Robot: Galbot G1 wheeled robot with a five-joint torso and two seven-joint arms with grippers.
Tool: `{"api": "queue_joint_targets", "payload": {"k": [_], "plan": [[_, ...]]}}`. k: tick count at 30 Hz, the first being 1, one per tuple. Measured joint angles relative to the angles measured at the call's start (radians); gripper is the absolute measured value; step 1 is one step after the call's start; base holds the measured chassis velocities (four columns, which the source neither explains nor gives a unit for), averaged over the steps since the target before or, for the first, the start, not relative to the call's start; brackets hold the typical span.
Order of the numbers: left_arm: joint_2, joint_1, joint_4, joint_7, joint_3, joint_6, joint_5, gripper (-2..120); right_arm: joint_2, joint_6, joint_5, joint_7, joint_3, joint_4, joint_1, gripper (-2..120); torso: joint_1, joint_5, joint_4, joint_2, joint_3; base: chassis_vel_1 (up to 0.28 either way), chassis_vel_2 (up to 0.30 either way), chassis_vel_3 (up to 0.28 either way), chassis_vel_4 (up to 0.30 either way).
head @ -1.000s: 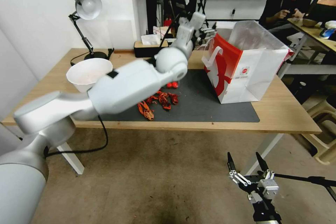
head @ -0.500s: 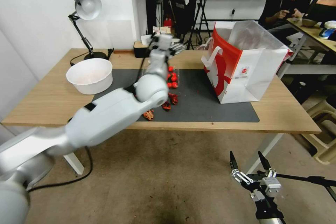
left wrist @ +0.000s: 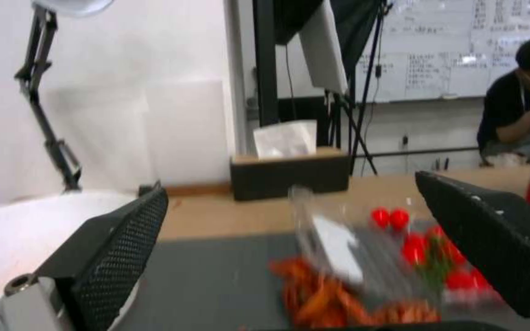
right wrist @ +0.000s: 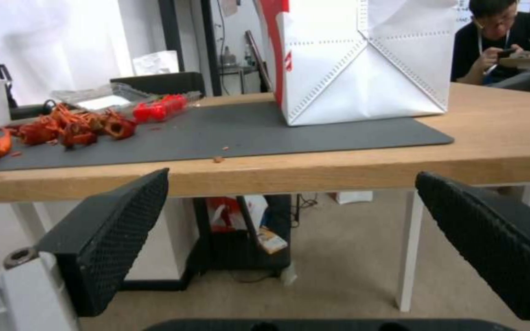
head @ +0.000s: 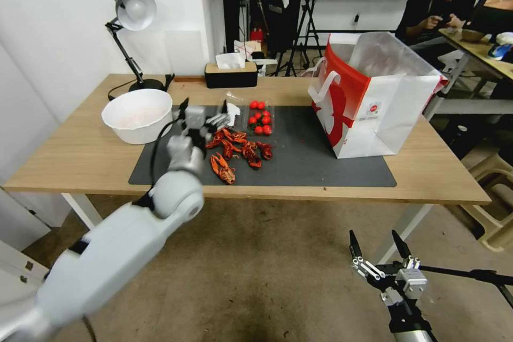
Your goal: Pick up the trash from the table and place it into the takeout bag.
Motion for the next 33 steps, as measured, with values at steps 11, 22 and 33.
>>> {"api": "queue_joint_targets", "payload": {"k": [11,22,33], "plan": [[-0.036,0.359,-0.092,0.062,-0.213,-0.107,0.133,100,0.002,0.001,-0.005,-0.002,-0.001,0.010,-0.002,100,0.000,-0.0001,0.0000,0.000,0.000,0.000,0.000,0.000,0.000],[-0.149,0.607,-0.126,0.158,-0.328,-0.216,0.225,100,-0.003,0.002,-0.013,-0.015,0.014,0.028,0.002,100,0.000,0.0000,-0.0002,0.000,0.000,0.000,0.000,0.000,0.000],[-0.222,0.759,-0.105,0.220,-0.379,-0.334,0.278,100,-0.028,-0.055,0.038,-0.055,0.036,0.038,0.038,100,0.000,0.0000,0.0000,0.000,0.000,0.000,0.000,0.000,0.000]]}}
